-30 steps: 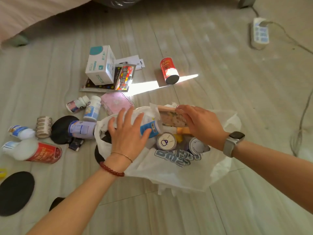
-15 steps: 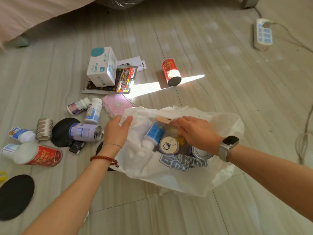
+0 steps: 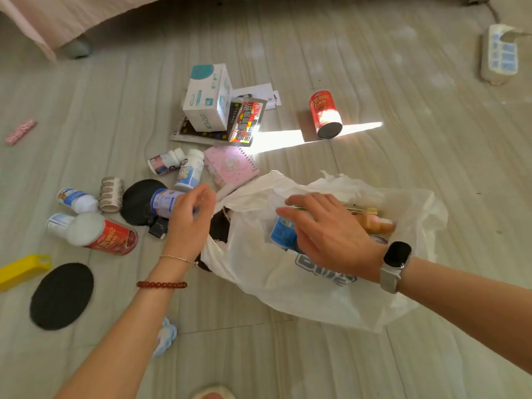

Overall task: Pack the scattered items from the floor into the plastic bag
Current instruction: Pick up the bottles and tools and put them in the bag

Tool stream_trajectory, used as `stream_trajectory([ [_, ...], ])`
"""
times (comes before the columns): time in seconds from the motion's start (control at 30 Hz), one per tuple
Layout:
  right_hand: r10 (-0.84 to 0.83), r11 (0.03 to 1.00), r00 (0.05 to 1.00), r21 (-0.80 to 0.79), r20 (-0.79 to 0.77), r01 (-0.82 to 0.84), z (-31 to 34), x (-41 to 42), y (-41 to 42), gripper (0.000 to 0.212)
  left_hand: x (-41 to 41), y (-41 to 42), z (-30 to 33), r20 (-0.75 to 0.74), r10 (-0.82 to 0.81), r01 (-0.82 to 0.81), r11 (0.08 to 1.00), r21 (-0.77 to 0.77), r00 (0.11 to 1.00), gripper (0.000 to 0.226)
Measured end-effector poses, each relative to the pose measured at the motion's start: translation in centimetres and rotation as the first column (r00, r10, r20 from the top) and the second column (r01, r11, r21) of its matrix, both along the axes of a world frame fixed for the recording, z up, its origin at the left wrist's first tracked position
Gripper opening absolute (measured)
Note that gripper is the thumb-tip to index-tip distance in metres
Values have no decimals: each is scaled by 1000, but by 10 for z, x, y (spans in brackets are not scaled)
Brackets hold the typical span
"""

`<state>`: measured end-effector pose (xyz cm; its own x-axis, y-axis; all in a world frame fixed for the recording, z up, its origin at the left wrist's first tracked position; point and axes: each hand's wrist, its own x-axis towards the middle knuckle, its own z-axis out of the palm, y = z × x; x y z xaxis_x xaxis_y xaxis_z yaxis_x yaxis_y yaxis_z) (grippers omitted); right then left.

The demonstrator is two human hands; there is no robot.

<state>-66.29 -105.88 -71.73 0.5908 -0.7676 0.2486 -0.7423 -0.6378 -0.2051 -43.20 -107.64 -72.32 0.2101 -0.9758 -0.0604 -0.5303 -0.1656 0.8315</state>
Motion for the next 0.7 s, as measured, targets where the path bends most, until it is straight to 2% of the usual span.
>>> stream_trajectory([
  [0.1,282,953,952,-151,118,-264,5,58,12,40,44,22,-10,141,118,-125,991,46,983,31],
  [0.17,342,931,938,-161,63,-328,-2,99,12,45,79,40,-31,236,127,-162,977,137,963,32],
  [0.23,325,941,943,-77,-74,-330,-12,135,4,50,110,65,-54,326,66,-173,935,310,943,37],
  [0.27,300,953,938,15,-174,-302,-18,148,-1,51,121,79,-64,367,38,-189,902,388,930,40],
  [0.33,250,960,867,224,-431,-166,-34,161,-6,55,137,110,-79,423,-36,-196,848,493,906,51],
  [0.4,210,930,824,368,-526,-2,-54,155,-2,55,141,135,-86,406,-116,-154,804,574,907,66],
  [0.47,170,900,843,428,-510,77,-66,140,11,55,140,149,-91,344,-130,-113,789,603,930,77],
  [0.6,152,882,879,463,-451,85,-81,128,26,67,135,150,-93,284,-103,-78,823,562,953,86],
  [0.7,38,901,936,416,-350,119,-85,144,15,75,134,143,-95,226,-74,-64,837,544,971,77],
])
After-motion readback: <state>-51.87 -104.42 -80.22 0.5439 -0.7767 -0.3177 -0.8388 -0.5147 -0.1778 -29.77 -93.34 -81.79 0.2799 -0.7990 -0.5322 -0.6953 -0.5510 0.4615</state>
